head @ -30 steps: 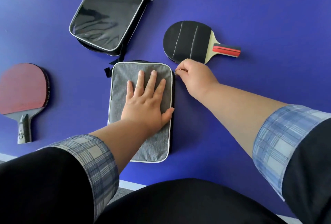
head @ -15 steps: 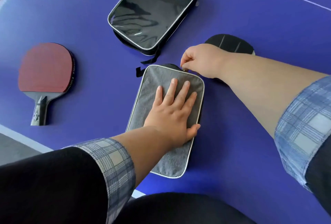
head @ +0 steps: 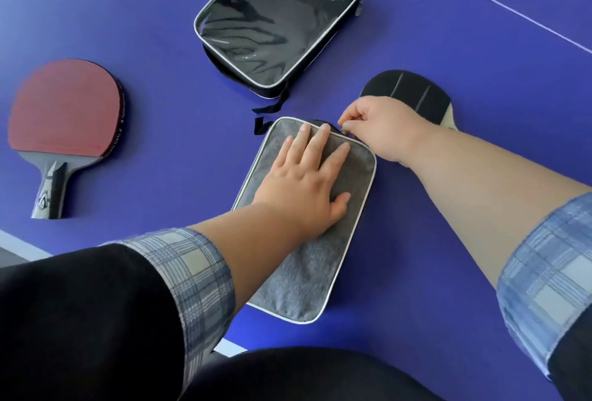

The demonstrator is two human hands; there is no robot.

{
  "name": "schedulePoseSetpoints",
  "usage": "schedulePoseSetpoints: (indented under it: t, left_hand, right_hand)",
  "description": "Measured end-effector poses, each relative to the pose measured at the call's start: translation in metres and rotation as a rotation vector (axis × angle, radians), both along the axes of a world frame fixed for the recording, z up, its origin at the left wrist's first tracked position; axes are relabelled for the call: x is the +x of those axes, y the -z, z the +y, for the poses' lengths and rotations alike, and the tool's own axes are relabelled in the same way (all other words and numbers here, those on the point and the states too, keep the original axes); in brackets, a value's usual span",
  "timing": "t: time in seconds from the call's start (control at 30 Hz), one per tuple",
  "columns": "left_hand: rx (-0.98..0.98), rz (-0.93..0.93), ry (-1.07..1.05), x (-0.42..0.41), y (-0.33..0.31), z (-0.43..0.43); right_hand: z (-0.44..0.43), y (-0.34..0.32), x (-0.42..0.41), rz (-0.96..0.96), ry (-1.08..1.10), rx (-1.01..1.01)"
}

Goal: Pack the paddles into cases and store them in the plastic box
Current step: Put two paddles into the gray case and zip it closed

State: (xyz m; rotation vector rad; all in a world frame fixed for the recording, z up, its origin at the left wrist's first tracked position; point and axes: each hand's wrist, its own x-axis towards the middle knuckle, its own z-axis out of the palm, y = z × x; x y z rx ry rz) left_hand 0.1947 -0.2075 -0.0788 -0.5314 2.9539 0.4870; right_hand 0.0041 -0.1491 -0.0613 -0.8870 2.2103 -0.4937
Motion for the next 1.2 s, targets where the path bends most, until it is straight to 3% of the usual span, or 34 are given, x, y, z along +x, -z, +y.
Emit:
schedulePoseSetpoints:
  t: [0.5,0.9,1.03,1.1,1.2]
  left_hand:
    - [0.018,0.040,0.049,0.001,0.001,-0.001]
    - [-0.026,0.059,0.085,0.002,0.005,-0.003]
    - [-0.005,0.113,0.093,0.018,-0.001,-0.007]
    - [0.093,0.097,-0.093,0.040,-0.001,-0.010]
    - [0.247,0.004,-0.511,0.074,-0.004,-0.018]
  right_hand:
    - [-0.096,0.001,0.026,0.029,-0.319,0.034]
    - [-0.120,-0.021,0.060,0.085,-0.512,0.284]
    - [-0.081,-0.026,0.070,0.074,-0.165,-0.013]
    - [-0.040,-0.028,0.075,0.139,0.113,-0.176]
    - [0.035,-0.016,0.102,0.116,0.587,-0.180]
